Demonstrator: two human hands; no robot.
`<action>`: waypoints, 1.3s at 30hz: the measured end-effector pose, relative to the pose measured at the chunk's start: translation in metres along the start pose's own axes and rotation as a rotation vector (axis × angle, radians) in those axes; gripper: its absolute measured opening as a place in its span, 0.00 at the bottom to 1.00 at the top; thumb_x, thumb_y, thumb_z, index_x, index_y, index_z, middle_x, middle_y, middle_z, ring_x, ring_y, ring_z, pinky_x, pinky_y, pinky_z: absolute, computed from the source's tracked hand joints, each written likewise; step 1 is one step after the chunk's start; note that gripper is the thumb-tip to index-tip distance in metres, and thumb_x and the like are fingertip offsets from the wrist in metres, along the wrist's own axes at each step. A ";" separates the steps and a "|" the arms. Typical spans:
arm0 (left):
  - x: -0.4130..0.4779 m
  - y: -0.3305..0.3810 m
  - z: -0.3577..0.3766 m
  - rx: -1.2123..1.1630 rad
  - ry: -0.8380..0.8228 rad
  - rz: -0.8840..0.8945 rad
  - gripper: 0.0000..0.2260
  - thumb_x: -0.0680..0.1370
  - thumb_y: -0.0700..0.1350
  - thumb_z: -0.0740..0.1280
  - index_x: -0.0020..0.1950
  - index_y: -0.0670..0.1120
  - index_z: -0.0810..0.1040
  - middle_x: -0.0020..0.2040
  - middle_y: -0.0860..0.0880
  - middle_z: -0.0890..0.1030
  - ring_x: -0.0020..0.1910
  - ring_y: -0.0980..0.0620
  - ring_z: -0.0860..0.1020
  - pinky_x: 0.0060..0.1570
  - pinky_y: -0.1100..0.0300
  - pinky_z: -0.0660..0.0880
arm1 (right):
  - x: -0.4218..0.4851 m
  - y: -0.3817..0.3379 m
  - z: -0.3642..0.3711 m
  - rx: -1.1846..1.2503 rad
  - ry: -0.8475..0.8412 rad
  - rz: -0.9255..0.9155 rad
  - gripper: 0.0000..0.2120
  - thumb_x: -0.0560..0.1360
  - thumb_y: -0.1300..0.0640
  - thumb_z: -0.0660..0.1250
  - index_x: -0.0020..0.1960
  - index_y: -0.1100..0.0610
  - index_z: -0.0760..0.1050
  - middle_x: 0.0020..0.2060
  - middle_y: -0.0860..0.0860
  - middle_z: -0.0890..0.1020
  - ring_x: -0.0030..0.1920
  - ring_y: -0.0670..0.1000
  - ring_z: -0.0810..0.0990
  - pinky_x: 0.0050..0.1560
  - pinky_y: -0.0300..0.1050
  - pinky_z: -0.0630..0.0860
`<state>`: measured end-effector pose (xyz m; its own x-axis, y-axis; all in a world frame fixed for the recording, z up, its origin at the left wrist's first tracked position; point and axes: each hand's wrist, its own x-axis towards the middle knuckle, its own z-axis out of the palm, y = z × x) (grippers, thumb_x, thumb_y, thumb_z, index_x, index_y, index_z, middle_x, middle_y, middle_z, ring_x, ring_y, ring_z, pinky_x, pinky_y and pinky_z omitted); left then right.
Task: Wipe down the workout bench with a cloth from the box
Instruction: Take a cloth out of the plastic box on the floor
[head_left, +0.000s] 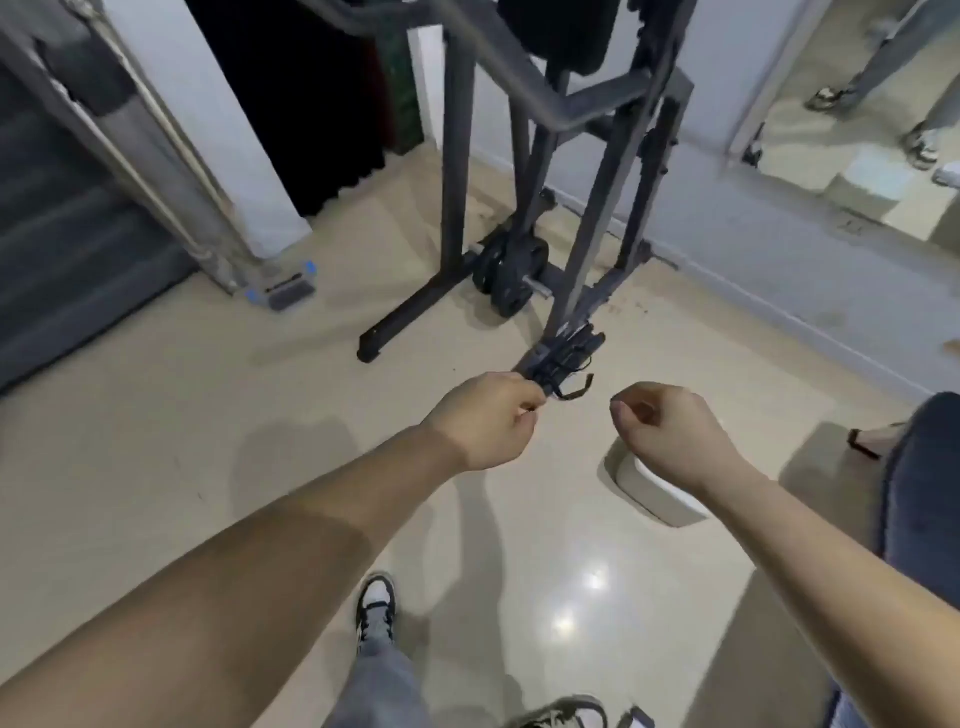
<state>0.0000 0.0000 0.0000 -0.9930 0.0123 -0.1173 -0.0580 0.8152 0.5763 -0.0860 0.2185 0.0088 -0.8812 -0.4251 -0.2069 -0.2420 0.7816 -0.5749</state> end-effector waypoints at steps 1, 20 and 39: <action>-0.006 -0.024 -0.009 -0.030 0.000 -0.058 0.09 0.79 0.45 0.64 0.54 0.48 0.82 0.48 0.52 0.80 0.49 0.47 0.79 0.52 0.51 0.78 | 0.013 -0.017 0.018 0.003 -0.031 -0.018 0.08 0.78 0.51 0.64 0.46 0.48 0.82 0.40 0.44 0.85 0.45 0.53 0.82 0.48 0.51 0.80; -0.025 -0.473 -0.272 -0.211 0.112 -0.492 0.05 0.79 0.47 0.64 0.48 0.49 0.79 0.40 0.54 0.81 0.39 0.50 0.77 0.42 0.61 0.76 | 0.290 -0.413 0.269 0.149 -0.405 -0.031 0.09 0.75 0.57 0.62 0.42 0.56 0.81 0.43 0.60 0.85 0.41 0.64 0.81 0.40 0.56 0.80; 0.157 -0.811 -0.422 -0.225 0.049 -0.676 0.16 0.81 0.49 0.65 0.68 0.48 0.77 0.64 0.47 0.80 0.60 0.46 0.79 0.58 0.58 0.75 | 0.641 -0.639 0.439 0.198 -0.508 0.069 0.07 0.79 0.55 0.66 0.55 0.54 0.79 0.44 0.58 0.87 0.40 0.55 0.82 0.54 0.53 0.82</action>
<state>-0.1522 -0.9037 -0.1446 -0.7355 -0.4838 -0.4743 -0.6769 0.4958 0.5440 -0.3178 -0.7540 -0.1035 -0.5734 -0.5809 -0.5777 -0.0661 0.7357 -0.6741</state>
